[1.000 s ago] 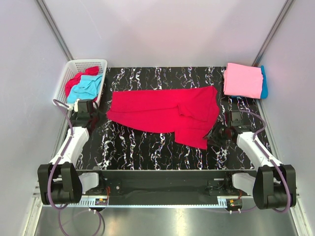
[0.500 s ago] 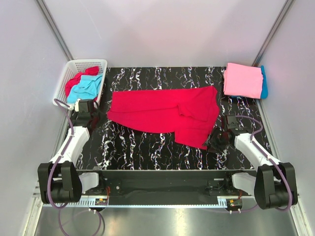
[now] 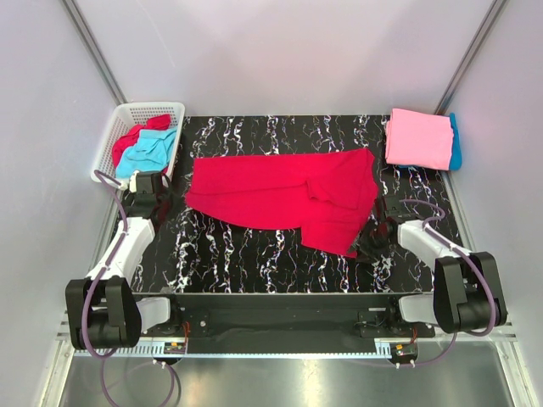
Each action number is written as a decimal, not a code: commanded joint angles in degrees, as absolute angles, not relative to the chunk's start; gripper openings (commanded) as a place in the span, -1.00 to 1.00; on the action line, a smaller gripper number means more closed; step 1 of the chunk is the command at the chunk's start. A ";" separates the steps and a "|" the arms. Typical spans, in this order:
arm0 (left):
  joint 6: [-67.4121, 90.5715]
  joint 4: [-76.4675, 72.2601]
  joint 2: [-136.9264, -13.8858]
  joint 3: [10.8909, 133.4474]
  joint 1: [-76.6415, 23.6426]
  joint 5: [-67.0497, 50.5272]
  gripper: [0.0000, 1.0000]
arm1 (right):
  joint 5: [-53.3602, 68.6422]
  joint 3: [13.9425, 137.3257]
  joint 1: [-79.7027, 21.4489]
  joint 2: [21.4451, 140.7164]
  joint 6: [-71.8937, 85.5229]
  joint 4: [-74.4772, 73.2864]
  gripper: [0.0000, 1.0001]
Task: Fold and stack the t-shirts
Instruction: Fold the tshirt
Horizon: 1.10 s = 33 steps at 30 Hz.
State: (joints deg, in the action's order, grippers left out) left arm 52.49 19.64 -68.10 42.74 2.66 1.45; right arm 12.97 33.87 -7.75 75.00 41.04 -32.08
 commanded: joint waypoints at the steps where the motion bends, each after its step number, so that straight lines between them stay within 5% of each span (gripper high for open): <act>1: 51.68 16.96 -68.20 45.09 2.46 1.50 -1.00 | 9.85 35.42 -8.26 76.46 40.96 -29.45 -0.09; 12: 51.42 16.88 -68.64 45.18 2.46 1.41 -1.00 | 7.56 36.91 -8.35 79.54 39.73 -29.00 -0.44; 16: 51.50 16.88 -68.55 45.26 2.46 1.32 -1.00 | 7.12 36.83 -8.35 79.02 39.64 -29.27 -1.00; 33: 50.54 22.85 -61.18 42.54 1.32 0.97 -1.00 | 4.57 39.90 -8.44 56.61 39.46 -45.44 -1.00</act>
State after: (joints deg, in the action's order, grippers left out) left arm 51.86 22.13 -64.12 42.70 1.76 1.30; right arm 6.66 37.08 -7.94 58.65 40.14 -40.88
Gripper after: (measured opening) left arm 0.012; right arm 0.011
